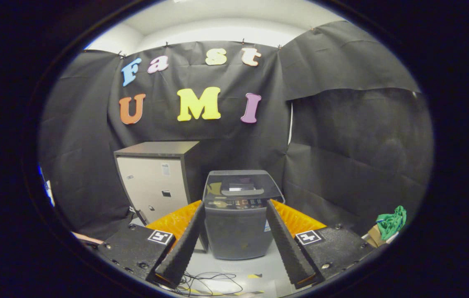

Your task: Put the clothes into the washing machine and then close the washing machine lid.

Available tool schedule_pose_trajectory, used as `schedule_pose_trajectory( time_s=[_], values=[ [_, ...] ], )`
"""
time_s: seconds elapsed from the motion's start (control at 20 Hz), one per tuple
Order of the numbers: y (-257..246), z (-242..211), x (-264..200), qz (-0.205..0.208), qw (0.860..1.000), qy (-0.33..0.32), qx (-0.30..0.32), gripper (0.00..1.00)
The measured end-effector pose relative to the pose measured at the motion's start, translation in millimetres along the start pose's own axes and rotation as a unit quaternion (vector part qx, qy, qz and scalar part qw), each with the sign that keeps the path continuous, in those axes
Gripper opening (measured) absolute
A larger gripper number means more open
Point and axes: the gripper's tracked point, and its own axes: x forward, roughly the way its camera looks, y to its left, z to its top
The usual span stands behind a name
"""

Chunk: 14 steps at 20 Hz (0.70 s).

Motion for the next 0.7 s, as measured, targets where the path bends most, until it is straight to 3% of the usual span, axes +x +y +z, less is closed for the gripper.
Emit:
schedule_pose_trajectory(
  time_s=[0.7],
  values=[
    [4,-3,-4,-0.001,1.000,-0.007,0.009,0.94]
  ],
)
